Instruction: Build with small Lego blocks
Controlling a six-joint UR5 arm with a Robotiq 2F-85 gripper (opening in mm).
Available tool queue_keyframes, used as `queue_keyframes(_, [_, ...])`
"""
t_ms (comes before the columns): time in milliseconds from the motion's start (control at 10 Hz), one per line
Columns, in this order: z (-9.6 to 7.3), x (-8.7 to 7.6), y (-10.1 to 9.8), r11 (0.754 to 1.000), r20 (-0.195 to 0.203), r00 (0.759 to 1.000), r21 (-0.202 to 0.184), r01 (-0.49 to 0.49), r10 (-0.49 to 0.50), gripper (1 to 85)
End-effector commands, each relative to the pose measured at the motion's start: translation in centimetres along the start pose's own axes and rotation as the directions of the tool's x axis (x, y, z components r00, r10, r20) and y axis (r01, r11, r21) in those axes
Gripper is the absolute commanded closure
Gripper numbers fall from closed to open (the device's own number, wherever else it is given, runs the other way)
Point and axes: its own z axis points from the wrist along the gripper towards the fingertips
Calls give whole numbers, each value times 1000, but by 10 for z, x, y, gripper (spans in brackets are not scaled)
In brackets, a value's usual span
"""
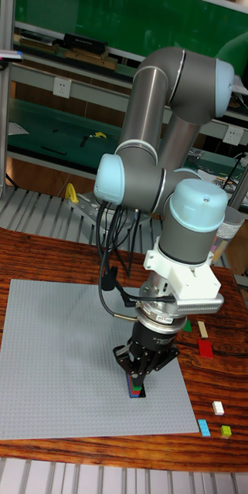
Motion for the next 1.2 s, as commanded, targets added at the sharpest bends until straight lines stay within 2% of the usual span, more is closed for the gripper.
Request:
queue_keyframes(0, [3, -2, 0, 1000, 5, 1000, -7, 0, 0, 843])
queue_keyframes(600, [-2, 1, -1, 1000, -5, 1000, -12, 6, -6, 843])
queue_keyframes(1100, [-13, 6, 0, 1000, -11, 1000, -18, 6, -6, 843])
